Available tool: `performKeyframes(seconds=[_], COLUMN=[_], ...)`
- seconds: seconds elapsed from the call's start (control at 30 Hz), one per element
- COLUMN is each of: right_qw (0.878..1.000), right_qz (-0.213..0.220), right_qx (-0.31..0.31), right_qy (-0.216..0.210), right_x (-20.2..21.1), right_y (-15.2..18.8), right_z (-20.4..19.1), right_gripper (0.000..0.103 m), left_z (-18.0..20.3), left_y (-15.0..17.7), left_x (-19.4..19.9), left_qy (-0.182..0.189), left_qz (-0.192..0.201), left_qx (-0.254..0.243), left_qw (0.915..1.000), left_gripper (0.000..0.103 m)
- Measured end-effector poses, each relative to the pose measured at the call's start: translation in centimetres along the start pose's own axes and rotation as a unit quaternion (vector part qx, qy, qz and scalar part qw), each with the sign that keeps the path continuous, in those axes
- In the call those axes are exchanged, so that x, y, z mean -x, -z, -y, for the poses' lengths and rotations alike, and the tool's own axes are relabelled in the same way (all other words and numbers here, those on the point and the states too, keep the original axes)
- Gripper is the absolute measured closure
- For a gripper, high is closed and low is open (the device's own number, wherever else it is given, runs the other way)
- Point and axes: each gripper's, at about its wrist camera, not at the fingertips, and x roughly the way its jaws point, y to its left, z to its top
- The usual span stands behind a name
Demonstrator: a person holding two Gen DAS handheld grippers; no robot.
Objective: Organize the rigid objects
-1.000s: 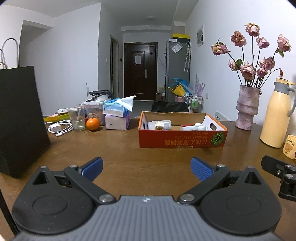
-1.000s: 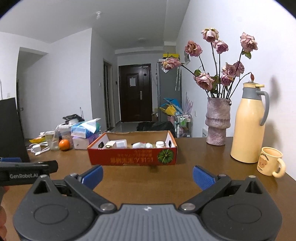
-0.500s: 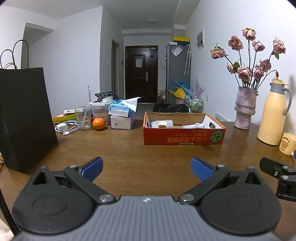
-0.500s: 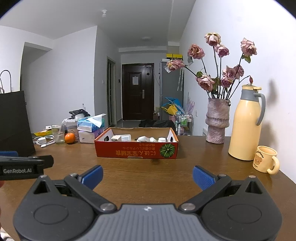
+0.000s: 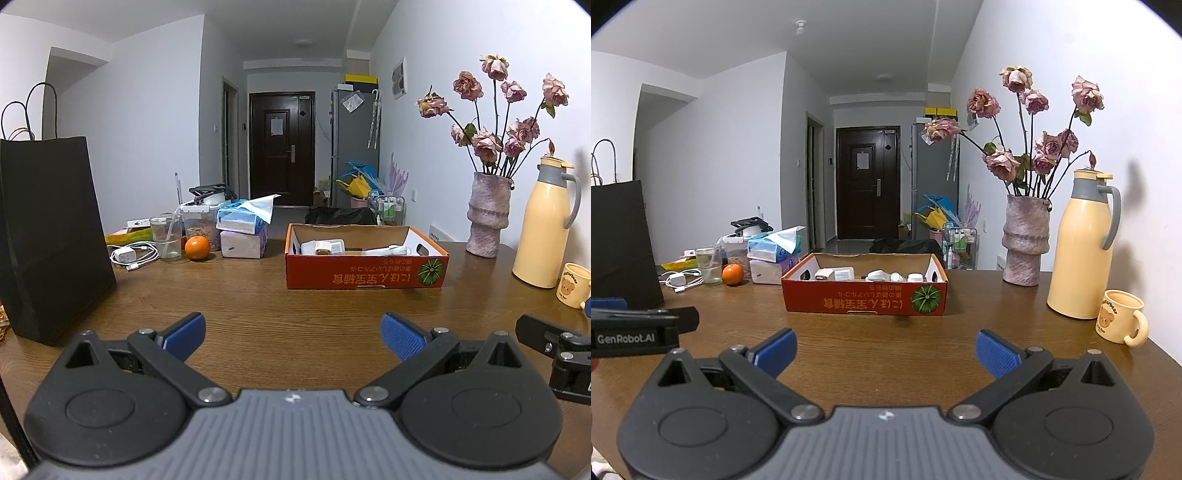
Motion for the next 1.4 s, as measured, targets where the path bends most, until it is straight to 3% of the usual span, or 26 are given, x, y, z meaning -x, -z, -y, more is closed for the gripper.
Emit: performKeyframes(seconds=[1.4], right_qw=[1.000], right_qz=[-0.002], right_qx=[0.003], right_qy=[-0.002], right_x=[0.02], right_y=[0.06], right_z=[-0.51], right_gripper=[0.000], left_z=[-0.22], left_y=[0.09], left_x=[-0.25], left_qy=[-0.004], left_qz=[-0.003], left_qx=[0.003], left_qw=[1.0000], left_gripper=[0.000])
